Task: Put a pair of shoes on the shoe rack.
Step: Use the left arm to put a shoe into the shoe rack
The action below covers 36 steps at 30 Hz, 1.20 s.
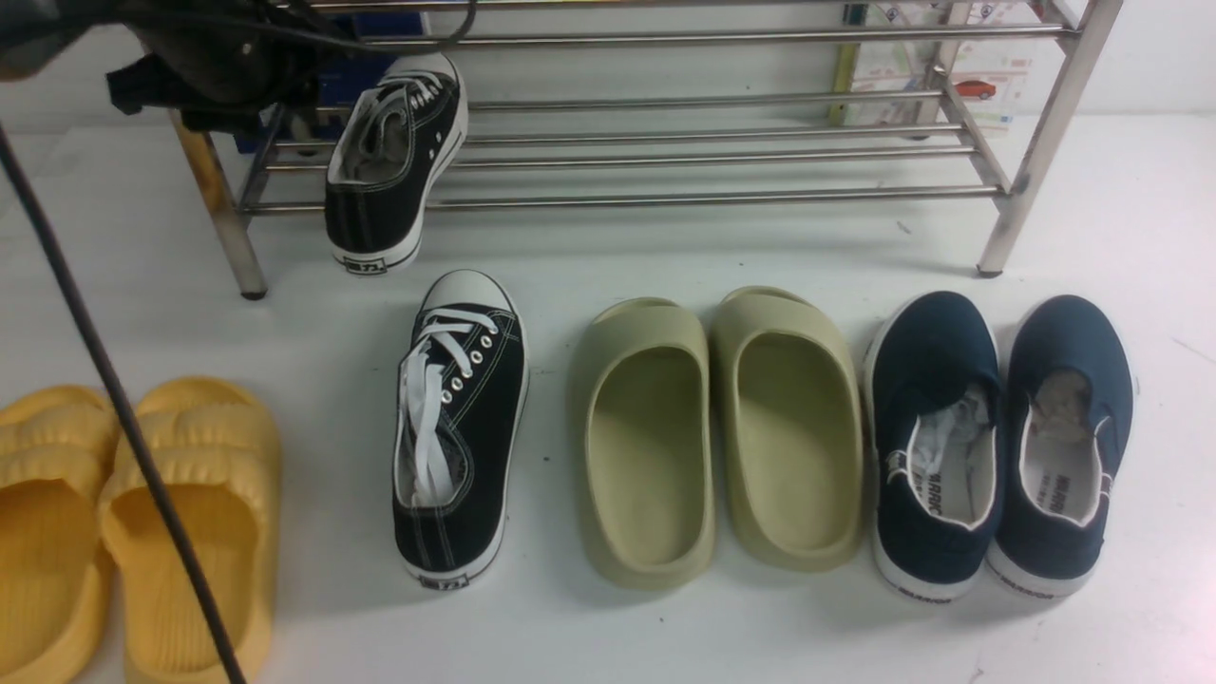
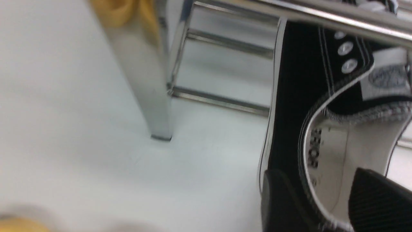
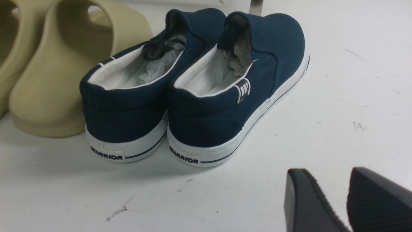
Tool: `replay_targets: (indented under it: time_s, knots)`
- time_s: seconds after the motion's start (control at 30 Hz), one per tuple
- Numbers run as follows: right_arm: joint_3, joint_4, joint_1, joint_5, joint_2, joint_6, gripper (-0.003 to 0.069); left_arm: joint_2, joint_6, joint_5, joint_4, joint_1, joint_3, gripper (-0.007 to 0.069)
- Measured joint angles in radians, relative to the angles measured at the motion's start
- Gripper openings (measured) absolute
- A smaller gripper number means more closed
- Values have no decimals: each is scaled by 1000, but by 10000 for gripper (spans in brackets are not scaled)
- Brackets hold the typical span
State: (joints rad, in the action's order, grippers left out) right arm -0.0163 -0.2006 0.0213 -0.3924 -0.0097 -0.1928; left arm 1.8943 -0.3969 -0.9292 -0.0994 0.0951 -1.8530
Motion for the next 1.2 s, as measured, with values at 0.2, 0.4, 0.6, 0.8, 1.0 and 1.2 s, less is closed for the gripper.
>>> replay_targets:
  time_s: [0.2, 0.4, 0.6, 0.8, 1.0, 1.2]
  knots:
    - [0, 0, 0, 0, 0, 0, 239, -57, 116, -4, 144, 1, 157, -14]
    - [0, 0, 0, 0, 0, 0, 239, -3, 198, 169, 228, 10, 274, -13]
    - [0, 0, 0, 0, 0, 0, 239, 23, 200, 238, 232, 10, 275, -13]
    - [0, 0, 0, 0, 0, 0, 239, 53, 202, 275, 251, 10, 258, -13]
    - [0, 0, 0, 0, 0, 0, 239, 62, 205, 291, 236, 12, 237, -13]
    - [0, 0, 0, 0, 0, 0, 239, 63, 206, 287, 235, 12, 236, -13]
